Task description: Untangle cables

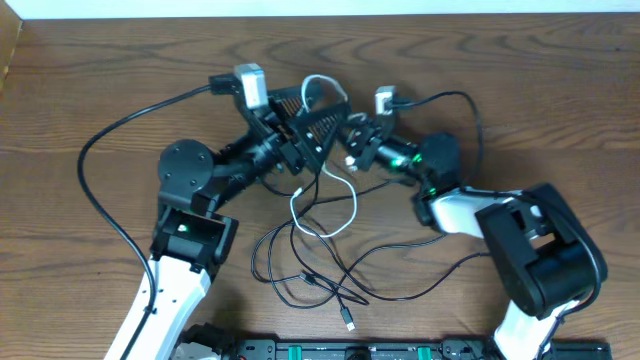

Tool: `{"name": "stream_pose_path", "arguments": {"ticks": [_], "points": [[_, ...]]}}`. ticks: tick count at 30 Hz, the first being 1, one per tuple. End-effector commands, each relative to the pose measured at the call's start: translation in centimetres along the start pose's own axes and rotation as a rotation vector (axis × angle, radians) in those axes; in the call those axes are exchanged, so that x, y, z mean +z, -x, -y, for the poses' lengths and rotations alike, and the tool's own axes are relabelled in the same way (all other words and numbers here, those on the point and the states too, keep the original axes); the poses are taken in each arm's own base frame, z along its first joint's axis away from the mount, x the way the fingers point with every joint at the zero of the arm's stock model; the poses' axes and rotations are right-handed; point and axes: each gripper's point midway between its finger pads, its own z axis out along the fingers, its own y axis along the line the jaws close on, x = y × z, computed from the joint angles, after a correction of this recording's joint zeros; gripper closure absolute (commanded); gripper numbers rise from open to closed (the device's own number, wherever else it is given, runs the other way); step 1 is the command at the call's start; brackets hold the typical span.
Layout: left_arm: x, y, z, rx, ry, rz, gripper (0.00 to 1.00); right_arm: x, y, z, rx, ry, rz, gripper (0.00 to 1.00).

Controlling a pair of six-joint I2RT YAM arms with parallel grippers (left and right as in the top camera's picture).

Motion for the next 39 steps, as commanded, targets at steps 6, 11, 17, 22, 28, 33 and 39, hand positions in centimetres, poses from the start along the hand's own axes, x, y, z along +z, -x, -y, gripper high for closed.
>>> {"name": "stream_pose_path", "arguments": {"ticks": [6, 11, 17, 22, 28, 33, 39], "points": [[-1.8, 1.6, -3.8, -0.012, 0.138, 0.013, 0.10, -6.0, 5.3, 5.7, -0.010, -0.105, 0.047, 0.99], [-2.9, -1.3, -7.0, 0.002, 0.259, -0.102, 0.10, -9.7, 8.4, 7.5, 0.008, -0.134, 0.106, 0.99], [-3.8, -3.6, -9.0, 0.010, 0.345, -0.190, 0.10, -13.9, 12.9, 8.7, -0.075, -0.186, 0.230, 0.99], [-4.0, -3.8, -9.3, 0.006, 0.363, -0.198, 0.10, -17.6, 18.4, 8.4, -0.195, -0.192, 0.287, 0.98], [-4.1, -4.1, -9.4, -0.002, 0.369, -0.205, 0.10, -21.6, 25.5, 7.9, -0.263, -0.257, 0.359, 0.99], [-4.2, -4.2, -9.6, -0.006, 0.376, -0.208, 0.10, -25.6, 29.8, 9.6, -0.258, -0.431, 0.357, 0.98], [-4.9, -4.3, -11.0, -0.018, 0.463, -0.197, 0.10, -33.3, 31.6, 14.9, -0.183, -0.952, 0.272, 0.99]]}}
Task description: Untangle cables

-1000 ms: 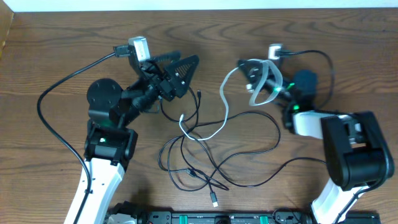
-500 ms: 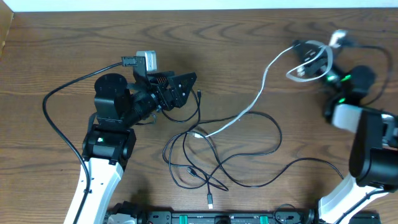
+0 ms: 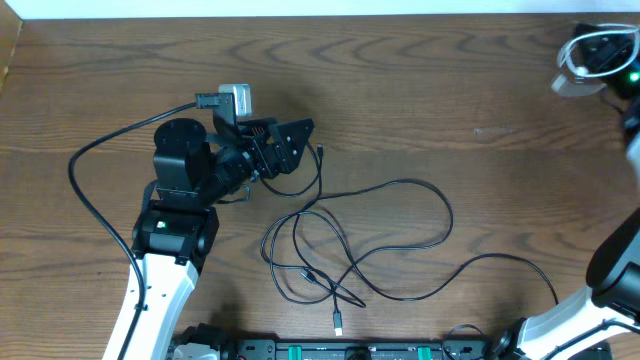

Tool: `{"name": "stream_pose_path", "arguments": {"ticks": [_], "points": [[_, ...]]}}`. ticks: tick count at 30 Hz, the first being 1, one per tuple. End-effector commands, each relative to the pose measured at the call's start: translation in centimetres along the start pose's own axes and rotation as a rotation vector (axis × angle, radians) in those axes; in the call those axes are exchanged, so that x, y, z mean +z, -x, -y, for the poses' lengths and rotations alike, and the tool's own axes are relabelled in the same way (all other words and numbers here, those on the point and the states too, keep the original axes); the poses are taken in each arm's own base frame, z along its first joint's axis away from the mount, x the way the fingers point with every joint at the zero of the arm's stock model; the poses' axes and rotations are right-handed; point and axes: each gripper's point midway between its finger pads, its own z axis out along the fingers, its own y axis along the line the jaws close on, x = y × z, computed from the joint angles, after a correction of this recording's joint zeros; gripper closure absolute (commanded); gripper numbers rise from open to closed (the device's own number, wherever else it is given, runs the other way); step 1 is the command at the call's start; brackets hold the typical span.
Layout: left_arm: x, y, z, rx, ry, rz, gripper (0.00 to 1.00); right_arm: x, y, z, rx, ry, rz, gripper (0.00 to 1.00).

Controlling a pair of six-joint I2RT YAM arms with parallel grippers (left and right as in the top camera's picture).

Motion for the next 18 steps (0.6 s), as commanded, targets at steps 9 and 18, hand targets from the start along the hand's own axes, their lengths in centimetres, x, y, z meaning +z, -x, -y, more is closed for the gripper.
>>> {"name": "stream_pose_path", "arguments": {"ticks": [9, 18], "points": [[0.3, -0.2, -1.6, -0.010, 0.072, -0.012, 0.10, -12.1, 7.2, 11.0, -0.499, -1.070, -0.007, 0.99], [0.5, -2.4, -3.1, -0.074, 0.122, -0.099, 0.10, -18.2, 8.4, 15.2, -0.404, -1.192, 0.015, 0.99]]}}
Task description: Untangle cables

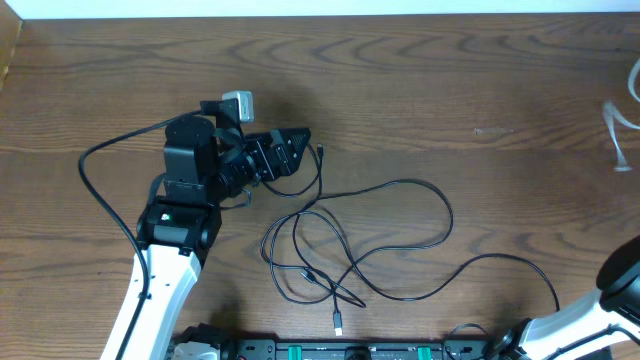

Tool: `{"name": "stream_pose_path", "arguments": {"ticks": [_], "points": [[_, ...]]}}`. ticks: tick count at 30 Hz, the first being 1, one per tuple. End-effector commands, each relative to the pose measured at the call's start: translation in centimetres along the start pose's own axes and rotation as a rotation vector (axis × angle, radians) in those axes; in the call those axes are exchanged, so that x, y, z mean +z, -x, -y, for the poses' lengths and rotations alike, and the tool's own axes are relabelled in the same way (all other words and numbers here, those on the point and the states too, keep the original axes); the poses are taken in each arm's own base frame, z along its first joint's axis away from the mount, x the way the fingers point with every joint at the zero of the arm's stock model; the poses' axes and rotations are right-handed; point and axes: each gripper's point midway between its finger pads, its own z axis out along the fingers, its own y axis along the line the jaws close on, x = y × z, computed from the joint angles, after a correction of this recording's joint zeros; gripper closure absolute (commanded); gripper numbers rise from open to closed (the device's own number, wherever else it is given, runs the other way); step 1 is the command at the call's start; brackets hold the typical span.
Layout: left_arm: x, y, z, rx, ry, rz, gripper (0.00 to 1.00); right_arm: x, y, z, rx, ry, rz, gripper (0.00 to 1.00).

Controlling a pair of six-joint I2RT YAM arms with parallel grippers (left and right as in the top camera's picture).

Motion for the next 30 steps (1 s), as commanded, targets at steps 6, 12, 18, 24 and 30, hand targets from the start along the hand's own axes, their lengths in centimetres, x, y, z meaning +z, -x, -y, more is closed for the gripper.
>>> {"name": "stream_pose_path", "arguments": {"ticks": [6, 12, 18, 24, 30], "points": [[-0.1, -0.8, -0.8, -0.016, 0.039, -0.041, 0.10, 0.1, -2.6, 9.5, 0.078, -0.169, -0.084, 0.99], [-0.1, -0.8, -0.8, -0.016, 0.039, -0.042, 0.10, 1.3, -7.9, 13.2, 0.263, -0.168, -0.229, 0.99], [-0.1, -0.8, -0.8, -0.016, 0.039, -0.041, 0.10, 2.8, -12.8, 13.8, 0.366, -0.113, -0.376, 0.97], [-0.1, -0.8, -0.8, -0.017, 0.039, -0.042, 0.10, 3.4, -14.4, 12.8, 0.383, -0.060, -0.431, 0.48], [-0.1, -0.8, -0.8, -0.017, 0.039, -0.042, 0.10, 3.4, -14.0, 10.9, 0.406, 0.046, -0.425, 0.01]]}}
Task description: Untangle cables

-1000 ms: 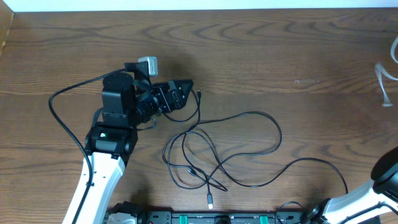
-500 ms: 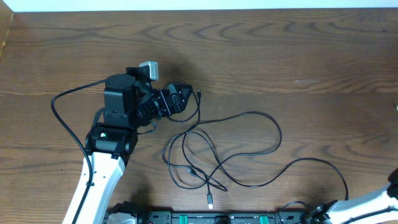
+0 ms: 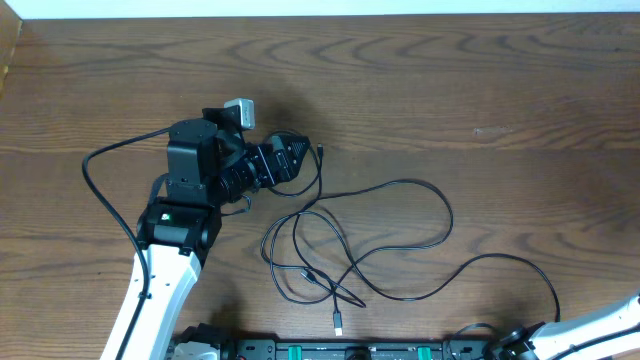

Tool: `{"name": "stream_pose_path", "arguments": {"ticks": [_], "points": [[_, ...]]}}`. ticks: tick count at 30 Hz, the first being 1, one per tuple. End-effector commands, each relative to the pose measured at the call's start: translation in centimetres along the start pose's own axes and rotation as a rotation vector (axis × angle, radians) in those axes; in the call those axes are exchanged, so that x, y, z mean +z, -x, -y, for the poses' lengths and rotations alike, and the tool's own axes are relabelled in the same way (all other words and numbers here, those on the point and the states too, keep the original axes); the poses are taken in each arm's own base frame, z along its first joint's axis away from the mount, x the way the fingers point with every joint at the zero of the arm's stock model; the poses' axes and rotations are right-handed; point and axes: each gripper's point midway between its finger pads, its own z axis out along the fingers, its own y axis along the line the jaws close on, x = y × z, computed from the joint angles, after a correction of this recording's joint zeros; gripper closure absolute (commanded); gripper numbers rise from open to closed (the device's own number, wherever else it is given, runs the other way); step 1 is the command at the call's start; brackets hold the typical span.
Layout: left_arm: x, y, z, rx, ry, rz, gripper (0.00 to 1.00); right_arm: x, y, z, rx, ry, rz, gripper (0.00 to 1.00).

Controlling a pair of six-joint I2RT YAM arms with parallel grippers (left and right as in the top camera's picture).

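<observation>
A long black cable lies in loose crossing loops at the table's middle. One plug end lies at the back, another plug near the front edge. My left gripper points right, its tip just left of the back plug; the overhead view does not show how its jaws stand. Only a bit of the right arm shows at the bottom right corner, its gripper out of view. No white cable is visible.
The left arm's own black lead curves across the table at the left. A black rail runs along the front edge. The brown wooden table spreads to the right and back.
The white cable and the right gripper, then at the right edge, are out of view now. The left gripper has shifted slightly nearer and lower. The black cable has not moved.
First both grippers met at the back centre over a white cable tangled with the black one. Then the right gripper was at the far right corner with the white cable, the black one lying alone. The white cable then showed at the right edge, and is now gone.
</observation>
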Motion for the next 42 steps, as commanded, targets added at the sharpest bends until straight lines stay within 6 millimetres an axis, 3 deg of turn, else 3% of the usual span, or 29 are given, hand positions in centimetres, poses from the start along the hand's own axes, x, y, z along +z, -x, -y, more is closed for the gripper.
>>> {"name": "stream_pose_path", "arguments": {"ticks": [1, 8, 12, 18, 23, 29, 33, 38, 42], "points": [[-0.1, 0.5, 0.1, 0.019, 0.001, 0.008, 0.10, -0.5, 0.2, -1.5, 0.004, 0.084, 0.001, 0.01], [-0.1, 0.4, 0.0, 0.015, 0.004, 0.003, 0.10, -0.7, -1.4, -2.6, 0.010, 0.148, -0.064, 0.01], [-0.1, 0.2, -0.1, 0.010, 0.009, -0.005, 0.10, -1.4, -2.3, -5.6, 0.010, 0.312, -0.105, 0.01], [-0.1, -0.3, -0.4, 0.045, 0.020, -0.022, 0.10, -2.4, -4.8, -10.9, -0.148, 0.445, -0.176, 0.01], [-0.4, -1.2, -3.2, 0.010, 0.169, -0.040, 0.10, -3.1, -7.7, -16.3, -0.325, 0.496, -0.229, 0.01], [-1.8, -2.9, -7.5, -0.034, 0.404, -0.078, 0.10, -4.8, -12.6, -24.0, -0.615, 0.577, -0.276, 0.01], [-2.6, -3.9, -9.0, -0.048, 0.493, -0.108, 0.10, -6.3, -16.8, -28.6, -0.811, 0.628, -0.306, 0.01], [-3.9, -4.7, -11.0, -0.051, 0.619, -0.126, 0.10, -7.8, -22.0, -32.3, -1.037, 0.624, -0.336, 0.01], [-4.4, -5.2, -11.6, -0.053, 0.657, -0.140, 0.10, -9.0, -25.9, -34.0, -1.168, 0.585, -0.371, 0.01]]}}
